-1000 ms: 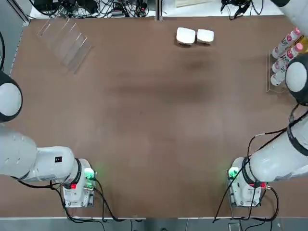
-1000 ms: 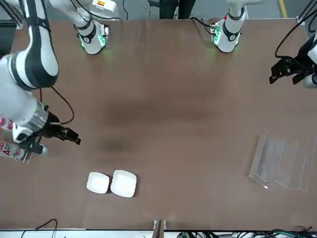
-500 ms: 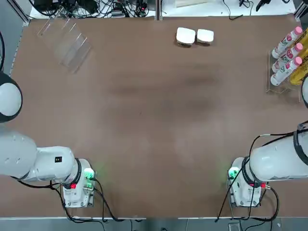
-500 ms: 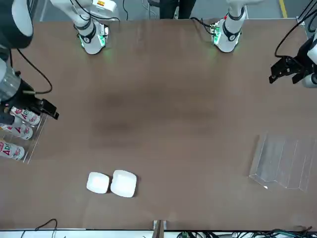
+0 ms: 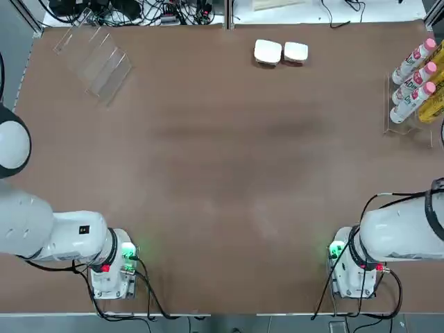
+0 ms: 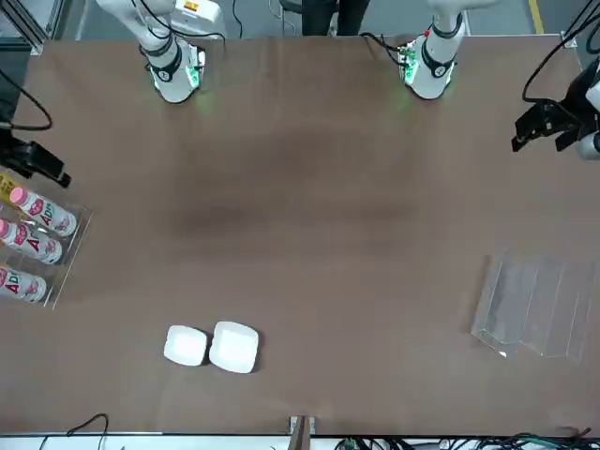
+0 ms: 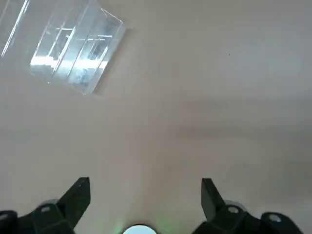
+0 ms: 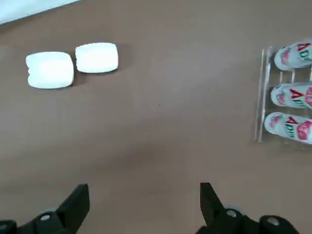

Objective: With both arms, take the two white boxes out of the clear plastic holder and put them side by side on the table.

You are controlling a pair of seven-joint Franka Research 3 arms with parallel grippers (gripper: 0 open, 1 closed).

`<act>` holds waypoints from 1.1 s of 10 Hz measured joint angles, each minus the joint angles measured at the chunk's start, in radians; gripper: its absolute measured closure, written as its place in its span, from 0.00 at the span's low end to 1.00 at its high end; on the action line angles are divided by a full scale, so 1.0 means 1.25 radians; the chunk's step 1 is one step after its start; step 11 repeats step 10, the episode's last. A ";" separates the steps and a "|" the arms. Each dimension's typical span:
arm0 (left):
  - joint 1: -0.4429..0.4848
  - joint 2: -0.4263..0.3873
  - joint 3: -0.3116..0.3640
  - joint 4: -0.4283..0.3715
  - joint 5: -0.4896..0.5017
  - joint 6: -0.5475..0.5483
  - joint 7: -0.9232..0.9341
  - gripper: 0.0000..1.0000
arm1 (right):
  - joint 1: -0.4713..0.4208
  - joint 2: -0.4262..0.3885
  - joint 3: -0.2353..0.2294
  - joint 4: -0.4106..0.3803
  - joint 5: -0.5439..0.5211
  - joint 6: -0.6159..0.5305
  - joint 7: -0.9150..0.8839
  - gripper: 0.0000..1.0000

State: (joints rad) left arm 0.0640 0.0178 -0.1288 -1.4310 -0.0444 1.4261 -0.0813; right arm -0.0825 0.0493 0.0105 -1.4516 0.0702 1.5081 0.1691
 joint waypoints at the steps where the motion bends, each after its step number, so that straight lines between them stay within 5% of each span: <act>1: 0.000 0.000 0.000 0.000 0.000 0.012 0.000 0.00 | -0.008 0.000 -0.016 0.001 0.000 -0.006 -0.010 0.00; 11: -0.001 0.001 -0.001 -0.004 0.000 0.063 0.000 0.00 | -0.008 0.002 -0.025 -0.019 0.000 -0.017 -0.016 0.00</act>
